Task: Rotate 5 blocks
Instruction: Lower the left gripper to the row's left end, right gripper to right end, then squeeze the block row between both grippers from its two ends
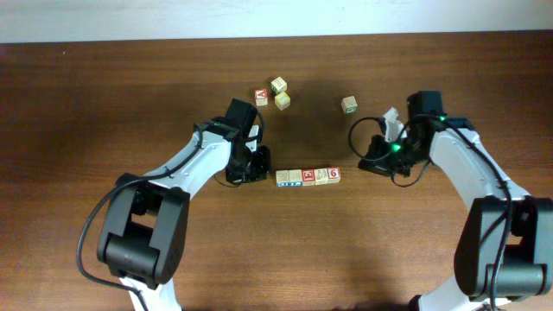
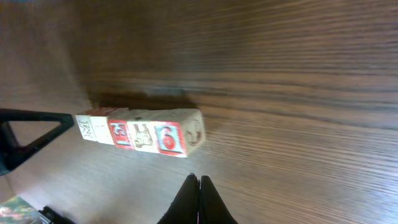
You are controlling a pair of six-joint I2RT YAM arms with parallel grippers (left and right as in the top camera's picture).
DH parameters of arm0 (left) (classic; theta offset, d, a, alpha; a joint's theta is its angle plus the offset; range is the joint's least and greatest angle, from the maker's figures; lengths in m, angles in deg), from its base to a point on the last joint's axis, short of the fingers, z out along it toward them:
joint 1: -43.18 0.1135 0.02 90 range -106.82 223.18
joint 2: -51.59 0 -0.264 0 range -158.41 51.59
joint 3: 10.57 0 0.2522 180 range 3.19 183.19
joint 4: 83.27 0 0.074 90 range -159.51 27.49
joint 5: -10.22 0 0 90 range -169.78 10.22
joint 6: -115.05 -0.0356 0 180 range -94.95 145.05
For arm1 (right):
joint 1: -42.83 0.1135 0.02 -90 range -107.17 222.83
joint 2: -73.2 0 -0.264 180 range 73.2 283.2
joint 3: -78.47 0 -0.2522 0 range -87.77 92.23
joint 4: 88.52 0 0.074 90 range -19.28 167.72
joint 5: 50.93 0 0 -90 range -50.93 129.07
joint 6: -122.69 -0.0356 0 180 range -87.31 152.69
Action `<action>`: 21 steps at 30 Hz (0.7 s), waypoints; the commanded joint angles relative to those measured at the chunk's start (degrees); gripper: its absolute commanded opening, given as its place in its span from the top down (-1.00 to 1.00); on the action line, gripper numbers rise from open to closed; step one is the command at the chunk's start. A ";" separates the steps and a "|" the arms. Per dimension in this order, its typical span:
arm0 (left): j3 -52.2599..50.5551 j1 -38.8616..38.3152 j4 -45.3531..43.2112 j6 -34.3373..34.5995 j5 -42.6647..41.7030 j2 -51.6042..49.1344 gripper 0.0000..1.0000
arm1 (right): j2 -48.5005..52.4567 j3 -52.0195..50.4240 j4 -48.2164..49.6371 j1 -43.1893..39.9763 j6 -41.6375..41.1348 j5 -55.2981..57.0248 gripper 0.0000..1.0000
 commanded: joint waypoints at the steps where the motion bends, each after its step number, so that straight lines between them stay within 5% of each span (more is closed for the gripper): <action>1: -0.59 -0.26 -0.13 -0.31 -2.23 -1.18 1.00 | 0.20 -0.33 0.63 1.81 -3.26 1.46 0.92; 21: -1.25 -2.14 -2.34 1.44 -3.39 -1.20 1.00 | 0.26 -0.33 0.74 1.90 -4.74 2.12 0.92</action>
